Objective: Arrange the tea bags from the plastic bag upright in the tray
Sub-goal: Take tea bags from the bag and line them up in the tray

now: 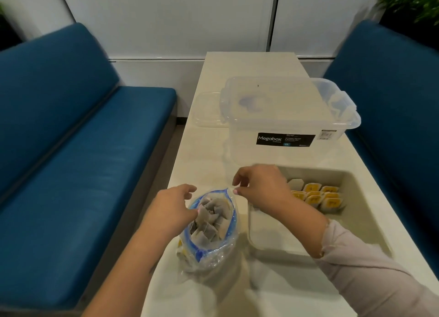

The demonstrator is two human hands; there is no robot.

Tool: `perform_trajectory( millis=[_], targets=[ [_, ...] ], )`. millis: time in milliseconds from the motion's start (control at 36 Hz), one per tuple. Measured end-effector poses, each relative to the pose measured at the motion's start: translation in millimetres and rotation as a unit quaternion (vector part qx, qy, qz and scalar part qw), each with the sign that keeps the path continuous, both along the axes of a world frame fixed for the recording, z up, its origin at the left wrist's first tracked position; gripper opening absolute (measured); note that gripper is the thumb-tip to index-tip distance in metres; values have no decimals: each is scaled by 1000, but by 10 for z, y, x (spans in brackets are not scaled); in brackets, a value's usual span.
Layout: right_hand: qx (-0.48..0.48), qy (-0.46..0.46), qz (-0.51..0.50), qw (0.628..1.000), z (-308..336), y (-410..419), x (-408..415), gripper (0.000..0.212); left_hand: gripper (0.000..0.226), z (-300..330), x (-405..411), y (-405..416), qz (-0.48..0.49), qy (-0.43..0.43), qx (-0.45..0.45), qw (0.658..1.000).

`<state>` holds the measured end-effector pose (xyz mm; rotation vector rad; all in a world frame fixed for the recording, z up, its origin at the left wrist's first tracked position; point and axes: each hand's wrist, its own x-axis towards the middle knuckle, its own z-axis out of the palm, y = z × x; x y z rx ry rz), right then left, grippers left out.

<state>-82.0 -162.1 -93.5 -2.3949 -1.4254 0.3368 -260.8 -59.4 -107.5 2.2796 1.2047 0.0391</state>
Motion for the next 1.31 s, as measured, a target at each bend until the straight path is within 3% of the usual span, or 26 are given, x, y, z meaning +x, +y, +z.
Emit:
perform_trajectory(
  millis=[139, 361, 500, 1083, 1306],
  targets=[
    [-21, -19, 71, 997, -56, 74, -258, 14, 44, -67, 8, -8, 31, -21, -13, 999],
    [-104, -158, 233, 954, -204, 187, -609, 24, 40, -107, -2, -22, 46, -57, -12, 997],
    [-152, -210, 253, 932, -335, 253, -728, 27, 40, -108, -1, -20, 44, -56, -18, 997],
    [-116, -83, 191, 971, -251, 209, -473, 17, 39, -122, 4, -5, 33, -54, -17, 998],
    [-71, 18, 119, 990, -89, 152, -311, 15, 40, -104, 21, -2, 32, -44, -14, 998]
  ],
)
